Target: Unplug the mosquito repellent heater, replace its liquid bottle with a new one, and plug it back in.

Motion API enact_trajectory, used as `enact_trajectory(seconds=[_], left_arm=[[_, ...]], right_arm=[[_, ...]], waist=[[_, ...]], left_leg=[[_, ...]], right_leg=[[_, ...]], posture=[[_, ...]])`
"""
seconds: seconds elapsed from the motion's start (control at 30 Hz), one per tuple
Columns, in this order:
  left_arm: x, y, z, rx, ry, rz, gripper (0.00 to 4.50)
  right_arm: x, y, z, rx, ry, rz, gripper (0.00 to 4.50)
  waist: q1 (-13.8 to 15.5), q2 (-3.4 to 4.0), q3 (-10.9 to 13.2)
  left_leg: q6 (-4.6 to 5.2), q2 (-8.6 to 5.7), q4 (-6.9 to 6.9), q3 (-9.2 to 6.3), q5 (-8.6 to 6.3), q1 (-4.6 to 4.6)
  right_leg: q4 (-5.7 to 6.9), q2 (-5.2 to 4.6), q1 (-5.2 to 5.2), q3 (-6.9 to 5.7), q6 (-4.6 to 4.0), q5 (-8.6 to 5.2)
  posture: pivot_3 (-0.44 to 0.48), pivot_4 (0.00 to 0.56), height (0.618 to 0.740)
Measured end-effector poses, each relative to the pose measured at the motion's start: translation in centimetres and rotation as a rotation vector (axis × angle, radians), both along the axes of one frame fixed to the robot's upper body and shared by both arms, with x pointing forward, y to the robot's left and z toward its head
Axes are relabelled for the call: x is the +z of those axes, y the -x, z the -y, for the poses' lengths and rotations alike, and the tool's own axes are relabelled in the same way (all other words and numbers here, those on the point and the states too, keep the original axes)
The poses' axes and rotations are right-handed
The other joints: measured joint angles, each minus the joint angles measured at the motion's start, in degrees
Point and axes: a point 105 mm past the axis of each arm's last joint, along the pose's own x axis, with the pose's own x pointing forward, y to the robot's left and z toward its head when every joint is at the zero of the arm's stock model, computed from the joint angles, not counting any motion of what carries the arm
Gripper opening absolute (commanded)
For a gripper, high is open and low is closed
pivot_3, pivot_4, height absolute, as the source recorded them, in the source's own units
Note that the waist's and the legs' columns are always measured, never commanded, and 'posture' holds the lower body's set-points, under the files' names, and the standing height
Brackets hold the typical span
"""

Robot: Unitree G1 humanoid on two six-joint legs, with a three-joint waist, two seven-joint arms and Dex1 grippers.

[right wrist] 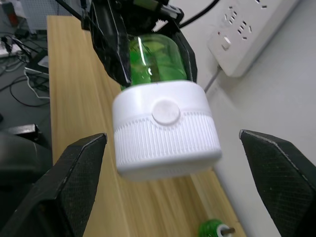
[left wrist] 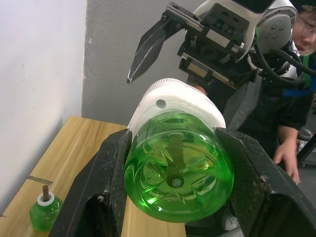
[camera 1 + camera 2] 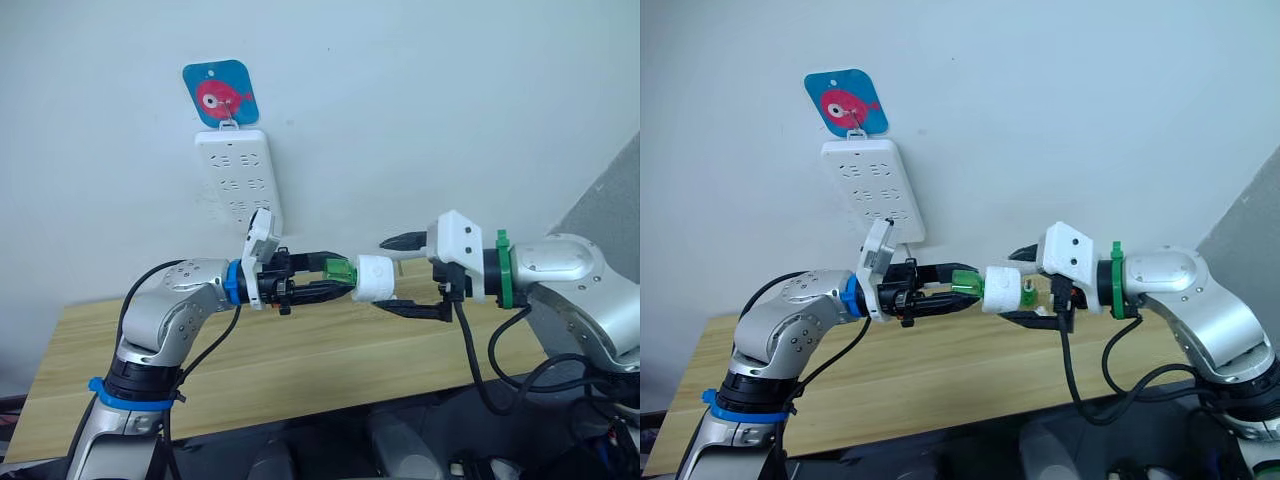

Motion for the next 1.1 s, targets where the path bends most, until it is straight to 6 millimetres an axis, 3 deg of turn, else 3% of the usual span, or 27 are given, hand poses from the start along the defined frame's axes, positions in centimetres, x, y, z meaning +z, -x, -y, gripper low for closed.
enact_trajectory(seconds=[0.17, 0.37, 0.63, 0.97, 1.1], left_arm=[[0.4, -0.1, 0.3, -0.006, 0.006, 0.013, 2.34], [0.5, 0.1, 0.3, -0.015, 0.01, 0.012, 2.34], [0.5, 0.3, 0.3, -0.02, 0.0, -0.039, 2.34], [0.2, 0.8, -0.5, -0.059, -0.135, -0.215, 2.34], [0.0, 0.7, -1.2, -0.063, -0.158, -0.231, 3.58]], right_arm=[[-0.4, 0.1, -0.5, 0.016, 0.002, -0.024, 4.5], [-0.5, -0.1, -0.7, 0.024, 0.017, -0.024, 2.99], [-0.4, -0.1, -0.6, 0.057, 0.029, 0.005, 3.0], [-0.9, 0.2, -1.1, 0.165, 0.084, 0.108, 3.0], [-0.7, -0.3, -0.6, 0.159, 0.101, 0.147, 3.0]], waist=[[0.0, 0.0, 0.0], [-0.01, 0.0, 0.0], [-0.03, 0.0, 0.0], [-0.1, 0.0, 0.0], [-0.12, 0.01, 0.0]], left_leg=[[0.0, 0.0, 0.0, 0.0, 0.0, 0.0], [0.0, 0.0, 0.0, -0.01, 0.0, 0.0], [0.0, 0.01, 0.0, -0.01, 0.0, 0.01], [0.0, 0.0, 0.0, -0.04, 0.0, 0.01], [0.0, 0.0, 0.0, -0.04, 0.0, 0.02]], right_leg=[[0.0, 0.0, 0.0, 0.0, 0.0, 0.0], [0.0, 0.0, 0.0, -0.01, 0.0, 0.0], [0.01, 0.0, 0.0, -0.01, 0.0, 0.0], [0.02, 0.0, 0.0, -0.05, 0.01, -0.01], [0.04, 0.0, 0.0, -0.05, -0.04, 0.02]], posture=[[-0.229, 0.095, 0.74], [-0.229, 0.093, 0.74], [-0.231, 0.091, 0.74], [-0.231, 0.081, 0.74], [-0.232, 0.081, 0.74]])
